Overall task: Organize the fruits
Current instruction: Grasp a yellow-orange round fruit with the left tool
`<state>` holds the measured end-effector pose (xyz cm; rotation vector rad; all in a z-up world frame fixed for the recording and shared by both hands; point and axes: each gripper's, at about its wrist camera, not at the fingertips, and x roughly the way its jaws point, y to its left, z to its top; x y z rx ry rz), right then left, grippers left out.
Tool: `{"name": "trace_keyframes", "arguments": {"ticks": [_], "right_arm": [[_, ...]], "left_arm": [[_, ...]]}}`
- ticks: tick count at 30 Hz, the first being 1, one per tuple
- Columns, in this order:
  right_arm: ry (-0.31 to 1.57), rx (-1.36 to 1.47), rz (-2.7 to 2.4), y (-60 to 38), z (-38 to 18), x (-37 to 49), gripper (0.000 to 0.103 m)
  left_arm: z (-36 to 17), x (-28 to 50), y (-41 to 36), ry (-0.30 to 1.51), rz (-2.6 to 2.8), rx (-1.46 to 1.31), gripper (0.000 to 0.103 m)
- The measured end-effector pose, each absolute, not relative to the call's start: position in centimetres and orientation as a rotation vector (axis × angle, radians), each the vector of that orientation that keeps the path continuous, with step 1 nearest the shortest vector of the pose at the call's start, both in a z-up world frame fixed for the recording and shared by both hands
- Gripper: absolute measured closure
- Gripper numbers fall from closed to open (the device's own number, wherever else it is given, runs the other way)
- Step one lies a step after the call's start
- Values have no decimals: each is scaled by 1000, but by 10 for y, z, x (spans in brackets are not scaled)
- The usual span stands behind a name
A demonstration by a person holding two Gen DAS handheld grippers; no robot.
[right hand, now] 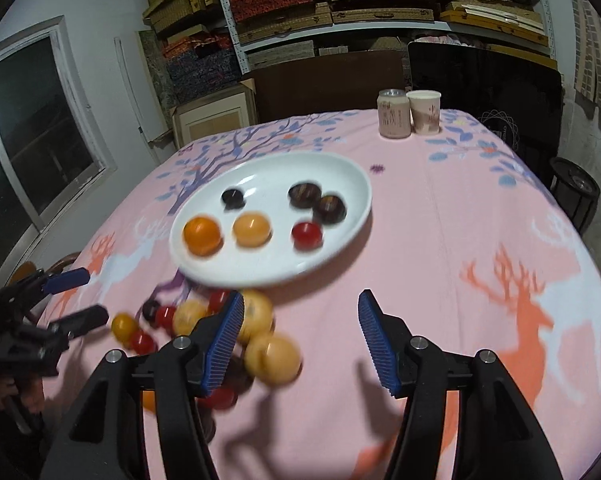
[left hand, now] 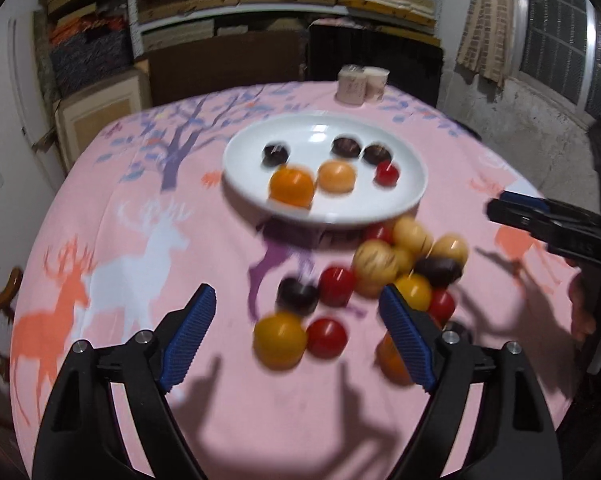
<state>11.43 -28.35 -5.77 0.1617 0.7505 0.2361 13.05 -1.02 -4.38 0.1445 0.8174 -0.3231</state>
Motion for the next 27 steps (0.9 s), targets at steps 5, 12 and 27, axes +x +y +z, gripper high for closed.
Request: {"name": "trace_keyframes", "arguments": {"ticks": [5,12,27], "right_arm": [[750,188,273,-277,-81,89,43],[725,228,248,-288,-81,82,43],[774,322,284,-300,-92,89,43]], "left_arm": [[-79,125,7,885,-240,156,26],[-99,143,7,952,-187,167,38],[-92,147,-5,875,-254,157,67]]}}
